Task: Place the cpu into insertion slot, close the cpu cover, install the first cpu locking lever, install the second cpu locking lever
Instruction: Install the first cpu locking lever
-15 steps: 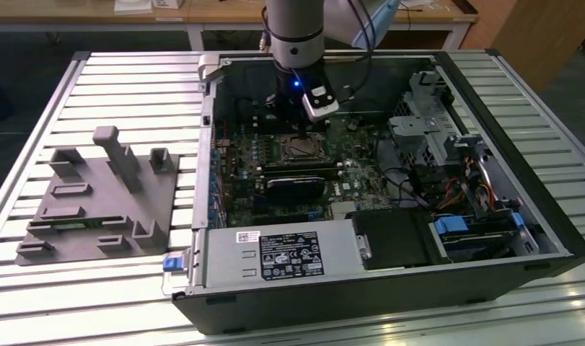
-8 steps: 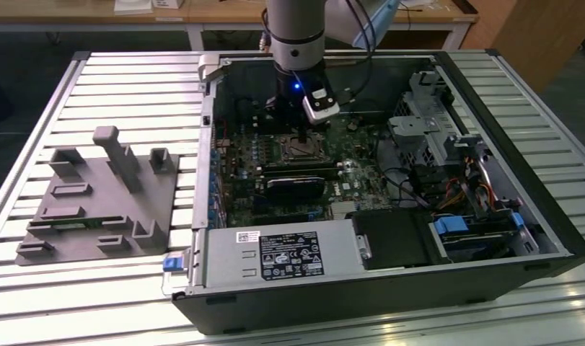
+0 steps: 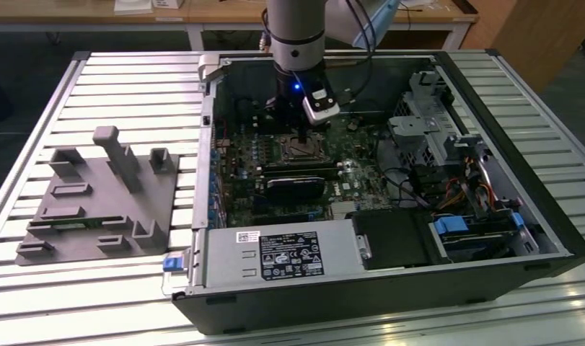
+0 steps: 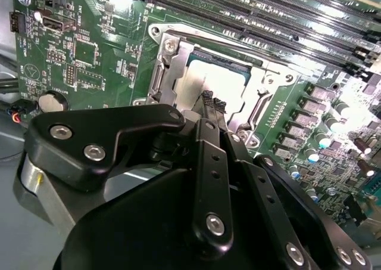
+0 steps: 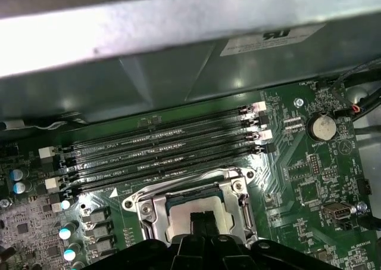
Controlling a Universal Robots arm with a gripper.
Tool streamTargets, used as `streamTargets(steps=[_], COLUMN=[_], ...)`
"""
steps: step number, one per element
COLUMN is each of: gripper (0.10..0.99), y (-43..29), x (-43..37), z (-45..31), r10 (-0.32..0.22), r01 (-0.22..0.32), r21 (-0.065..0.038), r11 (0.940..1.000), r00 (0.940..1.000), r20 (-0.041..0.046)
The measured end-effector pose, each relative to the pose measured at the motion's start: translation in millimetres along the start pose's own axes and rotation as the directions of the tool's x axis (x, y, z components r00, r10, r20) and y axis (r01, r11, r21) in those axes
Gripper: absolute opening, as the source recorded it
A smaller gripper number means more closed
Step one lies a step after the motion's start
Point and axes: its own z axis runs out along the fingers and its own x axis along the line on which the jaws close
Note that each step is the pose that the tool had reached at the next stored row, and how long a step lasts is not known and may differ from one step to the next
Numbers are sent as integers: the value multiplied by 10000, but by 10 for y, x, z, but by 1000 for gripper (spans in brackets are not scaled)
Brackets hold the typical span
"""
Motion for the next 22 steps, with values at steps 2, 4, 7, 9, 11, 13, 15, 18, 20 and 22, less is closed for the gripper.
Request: streamTargets(steps=[2,4,7,9,11,13,15,18,20,22], gripper=[106,106,106,106,106,106,106,106,106,106], y=[-5,-5,-6,-6,-5,-4,-4,-4,-4,-4], x=[-1,-1,-2,-3,-4,-5,-6,-6,-6,-7], z=[1,1,-3,-13,-26,-36,-39,-43,-46,-50], r10=[1,2,1,1,1,1,1,1,1,1], r01=[-1,-2,-1,-1,-1,-1,-1,-1,-1,-1], r21=[-2,-1,1,0,-1,-1,-4,-2,-1,0], r11=[10000,10000,10000,10000,10000,10000,10000,10000,10000,10000], r00=[10000,10000,10000,10000,10000,10000,10000,10000,10000,10000], r20=[1,1,0,0,1,1,2,1,1,1])
